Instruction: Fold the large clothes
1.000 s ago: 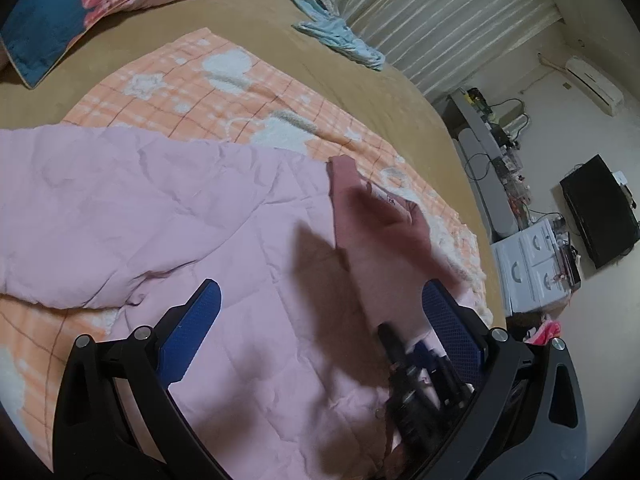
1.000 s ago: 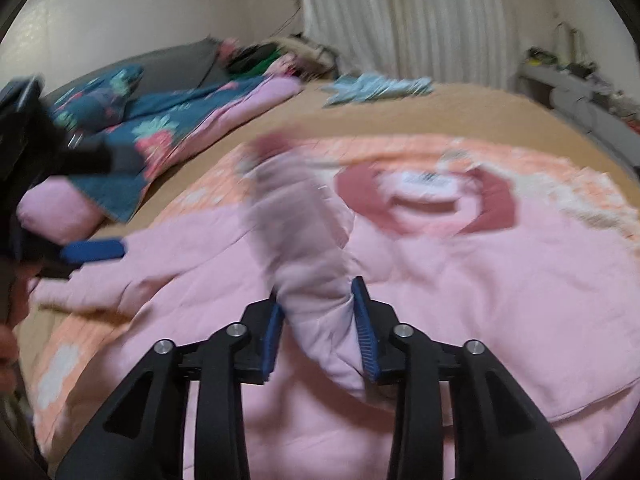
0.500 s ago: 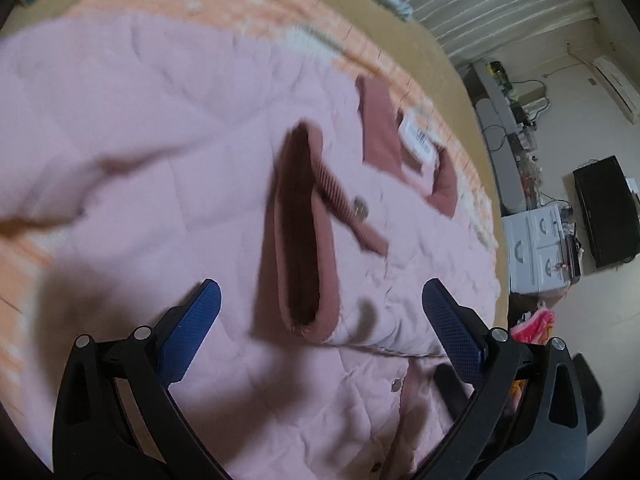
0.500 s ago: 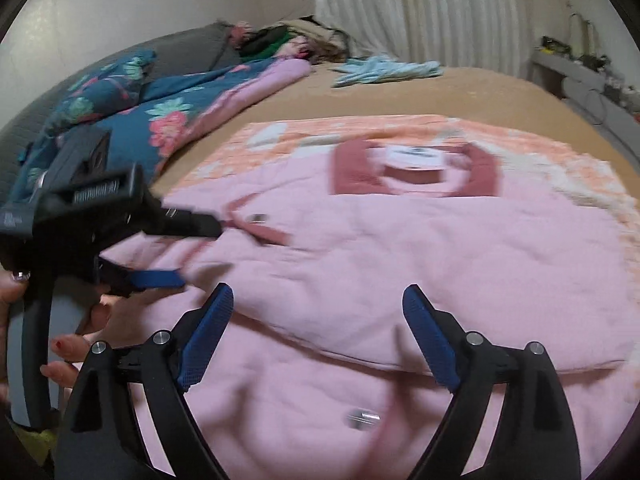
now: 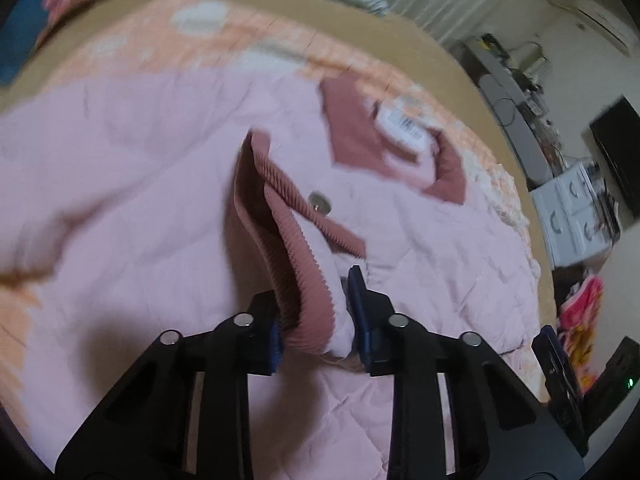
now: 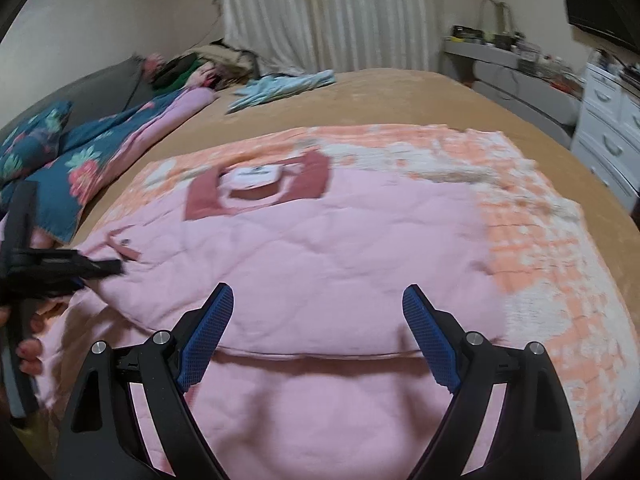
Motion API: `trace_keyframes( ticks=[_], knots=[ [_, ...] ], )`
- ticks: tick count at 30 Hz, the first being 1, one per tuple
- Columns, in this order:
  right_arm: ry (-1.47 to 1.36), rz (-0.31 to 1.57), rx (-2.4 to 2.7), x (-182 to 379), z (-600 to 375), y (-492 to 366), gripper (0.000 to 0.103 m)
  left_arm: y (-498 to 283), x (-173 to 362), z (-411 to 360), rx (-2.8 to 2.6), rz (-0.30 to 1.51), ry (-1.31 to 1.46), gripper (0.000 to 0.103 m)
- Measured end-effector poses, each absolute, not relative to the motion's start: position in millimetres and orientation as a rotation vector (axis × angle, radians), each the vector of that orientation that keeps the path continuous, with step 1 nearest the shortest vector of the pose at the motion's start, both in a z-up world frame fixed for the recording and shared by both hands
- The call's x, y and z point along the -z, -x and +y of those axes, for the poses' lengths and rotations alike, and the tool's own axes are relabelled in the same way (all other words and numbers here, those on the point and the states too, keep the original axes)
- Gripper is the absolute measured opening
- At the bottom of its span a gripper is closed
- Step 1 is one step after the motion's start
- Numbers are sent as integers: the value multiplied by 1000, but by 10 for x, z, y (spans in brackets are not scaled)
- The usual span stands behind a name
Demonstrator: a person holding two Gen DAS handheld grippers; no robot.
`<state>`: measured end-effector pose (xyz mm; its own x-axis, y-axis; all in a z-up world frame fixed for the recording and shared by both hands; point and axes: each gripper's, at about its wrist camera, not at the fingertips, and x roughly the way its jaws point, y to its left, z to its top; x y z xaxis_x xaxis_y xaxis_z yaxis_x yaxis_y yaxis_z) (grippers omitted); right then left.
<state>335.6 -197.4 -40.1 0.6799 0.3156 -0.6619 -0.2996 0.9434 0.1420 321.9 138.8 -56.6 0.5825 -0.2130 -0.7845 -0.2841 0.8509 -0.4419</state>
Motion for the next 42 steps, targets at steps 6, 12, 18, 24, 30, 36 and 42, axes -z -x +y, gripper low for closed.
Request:
trace_keyframes(
  ticks=[6,12,18,24,30,36,42],
  knots=[
    [-104,748,-224,367,-2440,-3507,86,-3219,198,1484,-62,873,475,17],
    [-75,808,-189,473,-2473,-3661,86,-3195,743,1610,-122,987,446,16],
    [-2,850,-227,558,-2257,-3784,86,-3118,959,1655,-131,1006,456,19],
    [16,981,-184,949,-2251,-3986,86,-3120,959,1619,-132,1006,441,22],
    [8,1015,-157,1161,-2258,-4041,87,-3125,947,1570,-135,1012,411,26],
    [-28,972,-168,990,-2284,-3935,88,-3077,840,1534,-138,1007,393,31],
    [-92,906,-219,713,-2319,-3719,95,-2951,609,1494,-138,981,376,62]
  ],
)
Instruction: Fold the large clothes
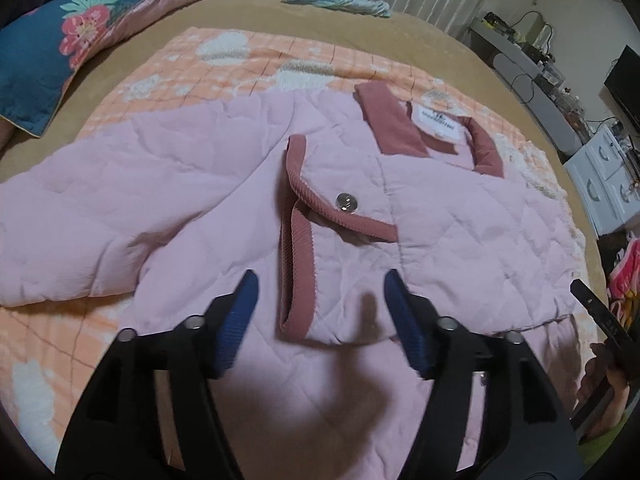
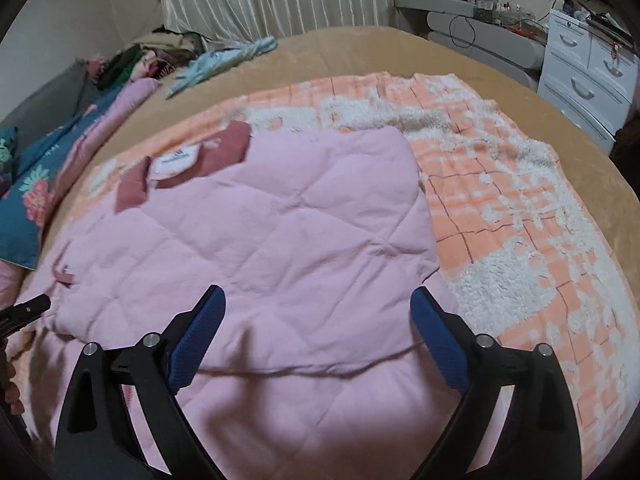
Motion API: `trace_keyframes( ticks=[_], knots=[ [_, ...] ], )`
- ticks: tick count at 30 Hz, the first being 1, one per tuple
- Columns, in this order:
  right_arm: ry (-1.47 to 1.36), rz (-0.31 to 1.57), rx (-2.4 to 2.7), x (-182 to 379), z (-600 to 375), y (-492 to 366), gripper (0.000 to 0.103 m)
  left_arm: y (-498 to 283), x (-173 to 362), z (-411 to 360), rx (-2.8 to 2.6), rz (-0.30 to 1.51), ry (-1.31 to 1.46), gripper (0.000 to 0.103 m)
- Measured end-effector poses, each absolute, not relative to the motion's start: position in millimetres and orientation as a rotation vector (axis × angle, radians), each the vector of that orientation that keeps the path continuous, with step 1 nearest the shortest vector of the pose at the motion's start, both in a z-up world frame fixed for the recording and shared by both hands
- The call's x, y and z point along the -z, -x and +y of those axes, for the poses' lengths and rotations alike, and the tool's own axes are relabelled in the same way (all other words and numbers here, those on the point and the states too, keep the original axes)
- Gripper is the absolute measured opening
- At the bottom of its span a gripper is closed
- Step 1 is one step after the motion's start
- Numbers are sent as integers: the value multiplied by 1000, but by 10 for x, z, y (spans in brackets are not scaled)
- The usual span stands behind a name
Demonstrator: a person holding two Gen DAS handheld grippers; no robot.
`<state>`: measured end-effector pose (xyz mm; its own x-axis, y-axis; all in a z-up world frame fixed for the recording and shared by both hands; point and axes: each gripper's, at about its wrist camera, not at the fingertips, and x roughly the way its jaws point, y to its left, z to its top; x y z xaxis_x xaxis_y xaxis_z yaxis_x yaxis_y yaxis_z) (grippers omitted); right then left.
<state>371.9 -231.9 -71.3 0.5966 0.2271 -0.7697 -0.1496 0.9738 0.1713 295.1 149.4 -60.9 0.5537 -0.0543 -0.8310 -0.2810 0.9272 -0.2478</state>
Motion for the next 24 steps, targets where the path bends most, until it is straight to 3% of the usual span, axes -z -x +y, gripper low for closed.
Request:
trace_keyframes(
  ticks=[2,3,4,24],
  knots=[
    [-103,899,-236,657,-2304,-3652,96,-2902,528,1479,-137,969,369,76],
    [-105,898,-244,634,-2292,-3624,97,-2871,484,1476,-142,964,367,91],
    [-106,895,-248,614,-2274,-3601,97,-2853,459,1479,-148,960,367,94],
    [-54,778,-387,20,-1500,-3046,99,-2221,189,1966,-309,905,369,94]
  ],
)
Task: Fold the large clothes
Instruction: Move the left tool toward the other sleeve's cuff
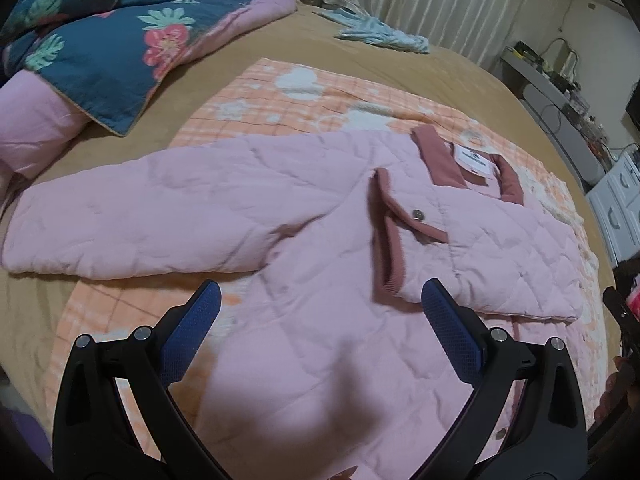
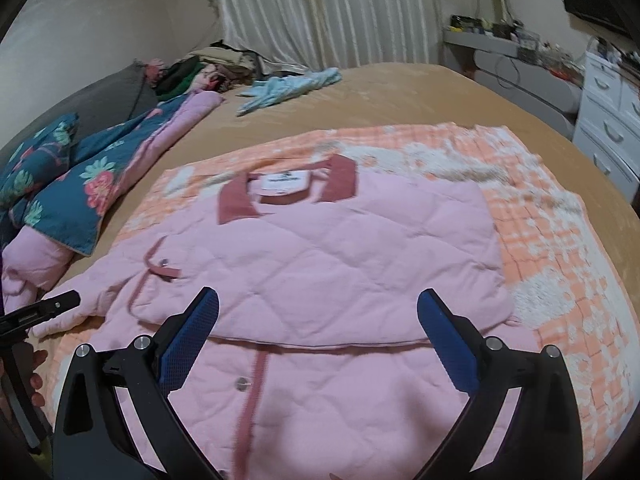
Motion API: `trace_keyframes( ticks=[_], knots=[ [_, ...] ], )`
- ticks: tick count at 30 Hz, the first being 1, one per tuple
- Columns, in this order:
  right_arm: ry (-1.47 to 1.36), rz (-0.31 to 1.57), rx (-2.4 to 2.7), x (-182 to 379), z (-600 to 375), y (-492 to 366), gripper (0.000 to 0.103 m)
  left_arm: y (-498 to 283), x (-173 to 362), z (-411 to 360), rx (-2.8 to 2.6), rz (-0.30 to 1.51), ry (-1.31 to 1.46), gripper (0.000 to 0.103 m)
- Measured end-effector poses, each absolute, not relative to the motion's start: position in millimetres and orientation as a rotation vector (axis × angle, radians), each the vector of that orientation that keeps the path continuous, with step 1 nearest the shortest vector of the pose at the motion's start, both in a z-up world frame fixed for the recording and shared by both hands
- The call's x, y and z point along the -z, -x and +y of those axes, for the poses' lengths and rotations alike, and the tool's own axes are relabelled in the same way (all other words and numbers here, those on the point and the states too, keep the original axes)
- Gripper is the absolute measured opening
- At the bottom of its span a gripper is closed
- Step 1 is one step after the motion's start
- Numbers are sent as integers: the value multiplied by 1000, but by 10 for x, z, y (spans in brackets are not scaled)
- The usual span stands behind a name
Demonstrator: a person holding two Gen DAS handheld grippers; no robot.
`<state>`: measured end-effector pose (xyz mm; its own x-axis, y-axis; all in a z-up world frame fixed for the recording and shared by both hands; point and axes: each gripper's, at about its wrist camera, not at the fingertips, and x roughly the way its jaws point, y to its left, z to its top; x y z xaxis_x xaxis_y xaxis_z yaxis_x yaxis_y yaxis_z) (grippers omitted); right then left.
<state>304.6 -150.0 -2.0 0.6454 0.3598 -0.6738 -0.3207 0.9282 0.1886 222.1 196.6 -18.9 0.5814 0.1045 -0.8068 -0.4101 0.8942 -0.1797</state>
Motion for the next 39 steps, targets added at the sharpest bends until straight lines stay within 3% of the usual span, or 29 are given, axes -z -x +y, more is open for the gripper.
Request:
trace_keyframes(
  ticks=[14,39],
  knots=[
    [29,744,-505,-138,-685,-2784,99,-1850,308,2504,-397,895,440,94],
    [221,781,-703,119,774,-2452,99,-1341,764,3544,-576,879,616,94]
  ],
)
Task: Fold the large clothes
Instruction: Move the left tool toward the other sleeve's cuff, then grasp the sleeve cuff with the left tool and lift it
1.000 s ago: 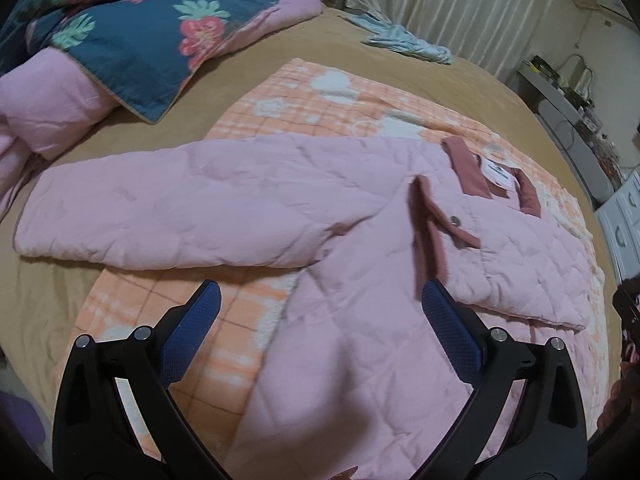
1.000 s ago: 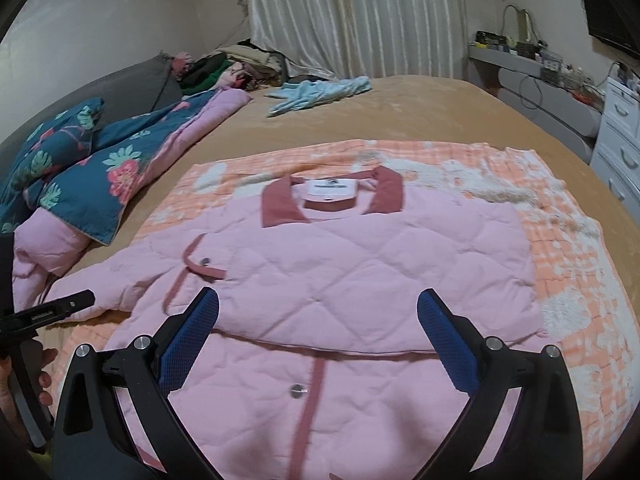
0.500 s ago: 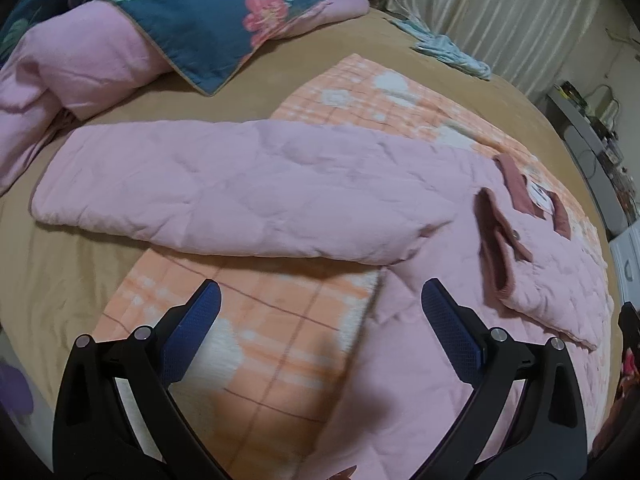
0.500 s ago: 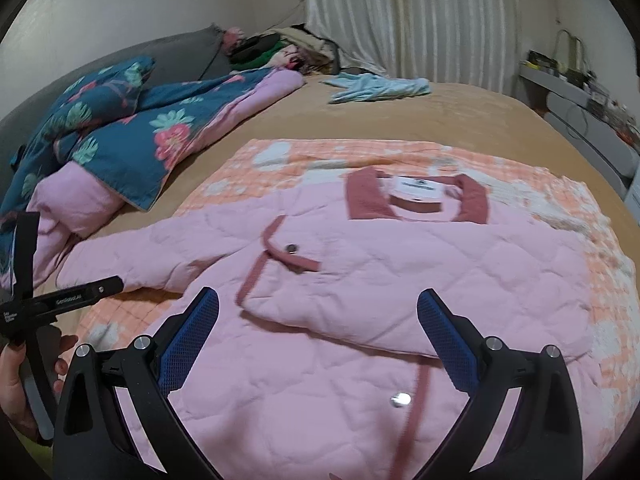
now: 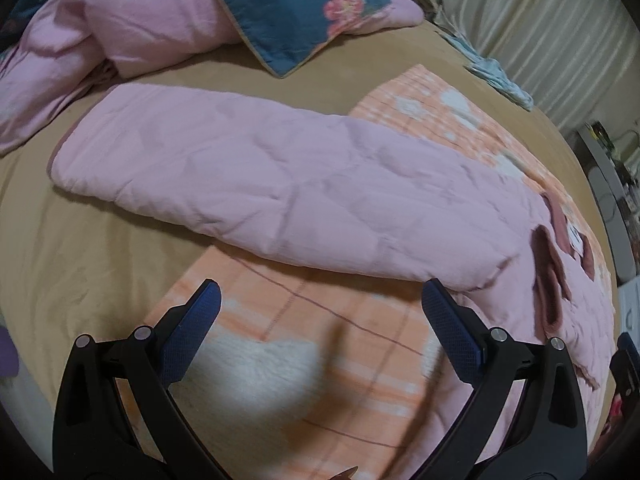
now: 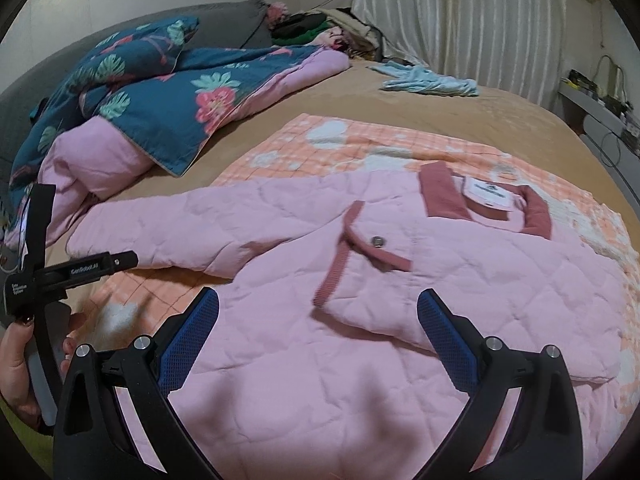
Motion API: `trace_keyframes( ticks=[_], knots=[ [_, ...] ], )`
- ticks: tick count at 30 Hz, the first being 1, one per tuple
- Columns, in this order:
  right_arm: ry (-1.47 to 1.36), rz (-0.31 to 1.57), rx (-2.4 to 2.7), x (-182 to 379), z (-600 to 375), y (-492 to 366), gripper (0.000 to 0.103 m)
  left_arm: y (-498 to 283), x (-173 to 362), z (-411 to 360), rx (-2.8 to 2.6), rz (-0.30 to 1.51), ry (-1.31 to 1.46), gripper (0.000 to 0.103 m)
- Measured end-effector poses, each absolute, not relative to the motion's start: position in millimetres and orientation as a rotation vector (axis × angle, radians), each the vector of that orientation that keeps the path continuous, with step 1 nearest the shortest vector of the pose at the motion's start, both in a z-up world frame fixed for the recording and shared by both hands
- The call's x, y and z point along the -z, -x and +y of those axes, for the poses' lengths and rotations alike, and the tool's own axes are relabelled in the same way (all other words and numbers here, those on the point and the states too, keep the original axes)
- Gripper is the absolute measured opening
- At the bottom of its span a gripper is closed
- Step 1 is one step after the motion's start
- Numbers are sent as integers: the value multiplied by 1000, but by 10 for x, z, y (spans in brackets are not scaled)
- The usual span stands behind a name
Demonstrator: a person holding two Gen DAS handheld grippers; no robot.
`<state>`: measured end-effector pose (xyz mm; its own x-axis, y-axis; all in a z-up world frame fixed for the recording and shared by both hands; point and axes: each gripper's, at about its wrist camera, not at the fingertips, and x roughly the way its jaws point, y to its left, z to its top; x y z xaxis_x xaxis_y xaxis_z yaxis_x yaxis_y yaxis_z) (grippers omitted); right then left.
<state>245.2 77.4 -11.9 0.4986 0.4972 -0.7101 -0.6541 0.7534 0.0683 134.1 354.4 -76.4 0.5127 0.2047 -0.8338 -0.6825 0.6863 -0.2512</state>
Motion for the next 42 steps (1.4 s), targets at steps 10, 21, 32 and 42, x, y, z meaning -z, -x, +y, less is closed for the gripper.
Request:
trace_keyframes(
  ticks=[10,21,32,42],
  knots=[
    [291,786,-762,244,1206,-2352,99,-1154,946,3944,-646,853,712,94],
    [302,810,-772,391,1323,-2366,99,-962,1145,4509,-741,767,860,94],
    [263,831,-726,459,1113,-2487,99,-925,1193,5031,-812,664,961,94],
    [222,826,-699,391,874,-2549,99,-780,887,5125,-866,583,946,21]
  ],
)
